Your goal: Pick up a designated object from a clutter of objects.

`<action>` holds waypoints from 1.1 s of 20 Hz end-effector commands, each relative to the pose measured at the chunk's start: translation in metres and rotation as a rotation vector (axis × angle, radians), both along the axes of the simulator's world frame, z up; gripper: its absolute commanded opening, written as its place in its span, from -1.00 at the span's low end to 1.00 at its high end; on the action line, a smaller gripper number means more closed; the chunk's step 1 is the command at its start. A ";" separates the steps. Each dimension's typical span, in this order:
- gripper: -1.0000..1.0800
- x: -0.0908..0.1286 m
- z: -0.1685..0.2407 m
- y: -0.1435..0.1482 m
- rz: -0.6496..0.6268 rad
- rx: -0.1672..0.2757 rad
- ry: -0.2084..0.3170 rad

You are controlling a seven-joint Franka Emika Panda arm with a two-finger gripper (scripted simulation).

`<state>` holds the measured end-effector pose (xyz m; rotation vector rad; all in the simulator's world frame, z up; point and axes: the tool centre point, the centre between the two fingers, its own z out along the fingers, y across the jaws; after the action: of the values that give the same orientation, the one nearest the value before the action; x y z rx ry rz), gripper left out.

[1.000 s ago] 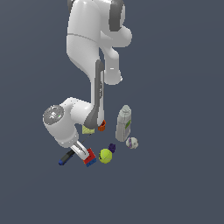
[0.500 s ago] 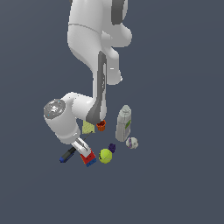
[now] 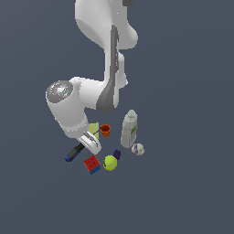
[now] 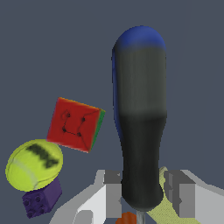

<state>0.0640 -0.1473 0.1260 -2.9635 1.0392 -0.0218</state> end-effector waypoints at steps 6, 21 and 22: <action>-1.00 -0.013 0.082 0.035 0.000 0.000 0.002; -1.00 -0.034 0.239 0.102 0.001 0.000 0.011; -1.00 -0.035 0.246 0.106 0.001 0.000 0.011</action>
<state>0.0305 -0.0470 0.3593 -2.9670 1.0374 -0.0074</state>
